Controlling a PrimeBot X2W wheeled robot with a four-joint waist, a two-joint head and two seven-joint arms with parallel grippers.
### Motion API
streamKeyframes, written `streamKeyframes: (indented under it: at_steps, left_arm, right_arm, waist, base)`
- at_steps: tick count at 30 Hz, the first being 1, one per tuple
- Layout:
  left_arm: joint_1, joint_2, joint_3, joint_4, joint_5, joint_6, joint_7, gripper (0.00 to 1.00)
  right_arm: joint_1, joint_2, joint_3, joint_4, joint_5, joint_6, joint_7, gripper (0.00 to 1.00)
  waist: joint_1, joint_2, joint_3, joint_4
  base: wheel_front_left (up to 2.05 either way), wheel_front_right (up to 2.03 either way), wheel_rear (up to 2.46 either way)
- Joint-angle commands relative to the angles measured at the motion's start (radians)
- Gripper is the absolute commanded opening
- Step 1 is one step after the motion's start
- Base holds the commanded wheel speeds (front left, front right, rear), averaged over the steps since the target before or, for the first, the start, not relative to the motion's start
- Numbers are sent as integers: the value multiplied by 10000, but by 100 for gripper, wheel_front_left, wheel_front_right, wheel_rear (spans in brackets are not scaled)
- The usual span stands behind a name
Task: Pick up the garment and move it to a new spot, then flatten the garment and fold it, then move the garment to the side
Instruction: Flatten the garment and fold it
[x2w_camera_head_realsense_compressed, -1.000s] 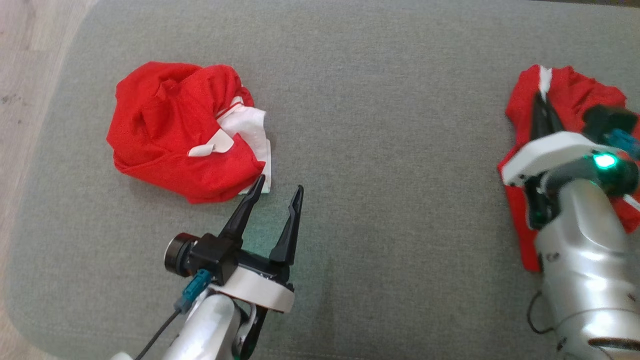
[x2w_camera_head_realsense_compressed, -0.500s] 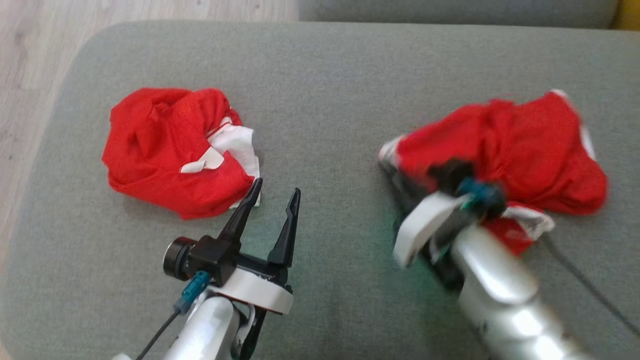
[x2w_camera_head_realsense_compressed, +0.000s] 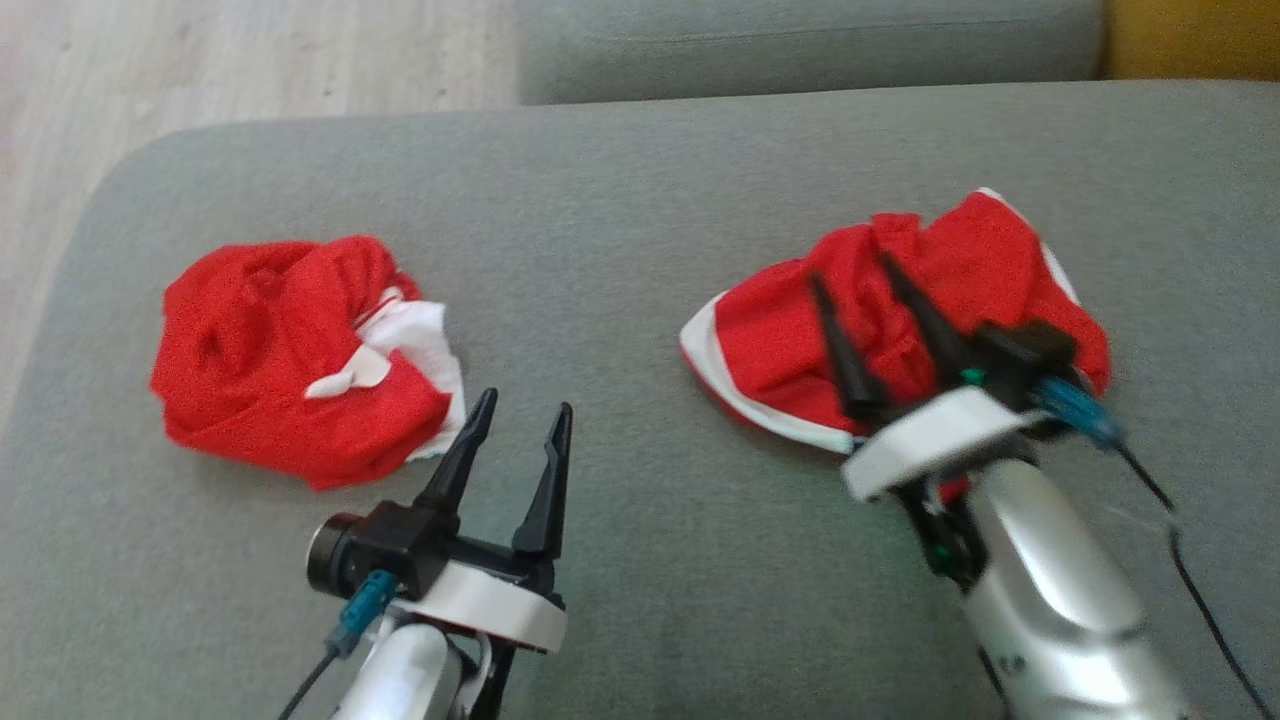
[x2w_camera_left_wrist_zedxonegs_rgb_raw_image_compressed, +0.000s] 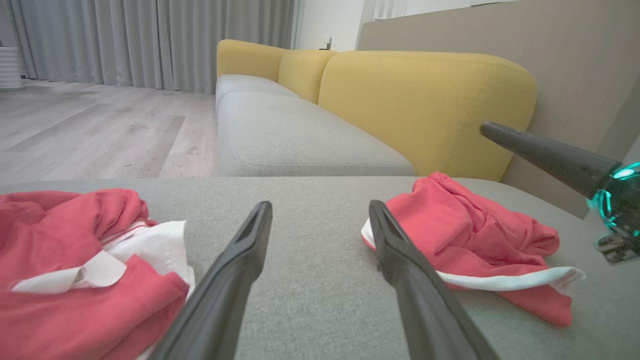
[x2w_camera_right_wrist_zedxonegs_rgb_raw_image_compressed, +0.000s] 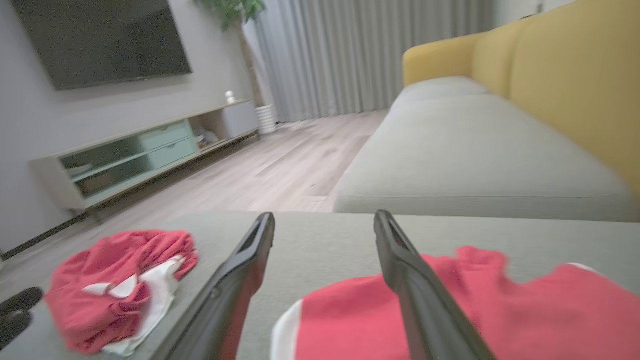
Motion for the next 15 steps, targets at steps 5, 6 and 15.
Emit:
streamKeyframes:
  at_steps: [5, 6, 15]
  left_arm:
    - [4, -8, 525, -450, -14, 41, -53, 100]
    - [32, -8, 538, -459, -19, 43, -53, 100]
    - [-112, -8, 265, -397, -91, 28, -53, 100]
  right_arm:
    - [1449, 116, -1724, -1234, -507, -7, -262, 100]
    - [1748, 116, -2008, -1381, -549, -7, -271, 100]
    - [3410, 116, -2787, -2123, -1029, -7, -287, 100]
  waist:
    - [1, 0, -287, -748]
    - [1, 0, -310, -836]
    - [1, 0, -251, -1154]
  base:
    - [0, 0, 0]
    - [0, 0, 0]
    - [0, 0, 0]
